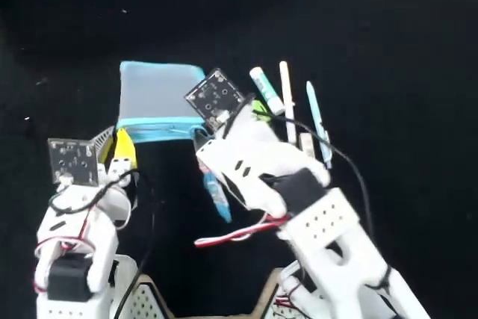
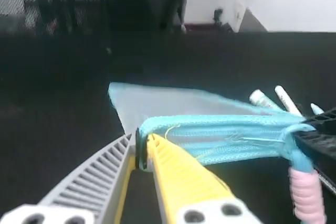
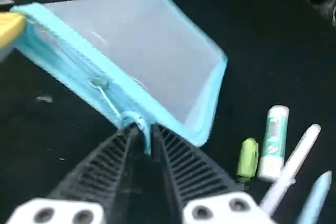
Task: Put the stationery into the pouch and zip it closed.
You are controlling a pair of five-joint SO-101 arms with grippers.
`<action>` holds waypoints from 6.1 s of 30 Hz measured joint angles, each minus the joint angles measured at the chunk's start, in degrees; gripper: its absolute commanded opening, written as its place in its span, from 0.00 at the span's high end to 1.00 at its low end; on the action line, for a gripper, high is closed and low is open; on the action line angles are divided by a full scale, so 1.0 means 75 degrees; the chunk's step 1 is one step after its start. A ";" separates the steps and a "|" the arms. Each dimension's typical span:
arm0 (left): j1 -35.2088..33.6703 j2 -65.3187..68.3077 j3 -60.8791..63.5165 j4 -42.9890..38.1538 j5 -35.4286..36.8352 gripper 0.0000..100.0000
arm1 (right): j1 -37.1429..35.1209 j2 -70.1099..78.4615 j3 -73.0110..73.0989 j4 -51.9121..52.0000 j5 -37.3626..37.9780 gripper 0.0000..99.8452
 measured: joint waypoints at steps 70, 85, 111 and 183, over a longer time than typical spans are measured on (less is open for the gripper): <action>-0.0973 0.9483 -1.0374 0.6084 -0.0117 0.97 | 0.0633 0.3481 -0.7584 0.4935 0.0399 0.99; -0.1149 1.1089 -1.0667 0.6072 -0.0117 0.93 | 0.1184 0.3493 -0.6763 0.4513 0.0598 0.99; -0.1442 1.1311 -1.0456 0.6025 -0.0105 0.97 | 0.2168 0.3481 -0.8815 0.6154 -0.0434 0.90; -0.1032 1.1253 -0.9166 0.5615 -0.0117 0.97 | 0.3903 1.3386 -1.5004 0.5978 0.1184 0.99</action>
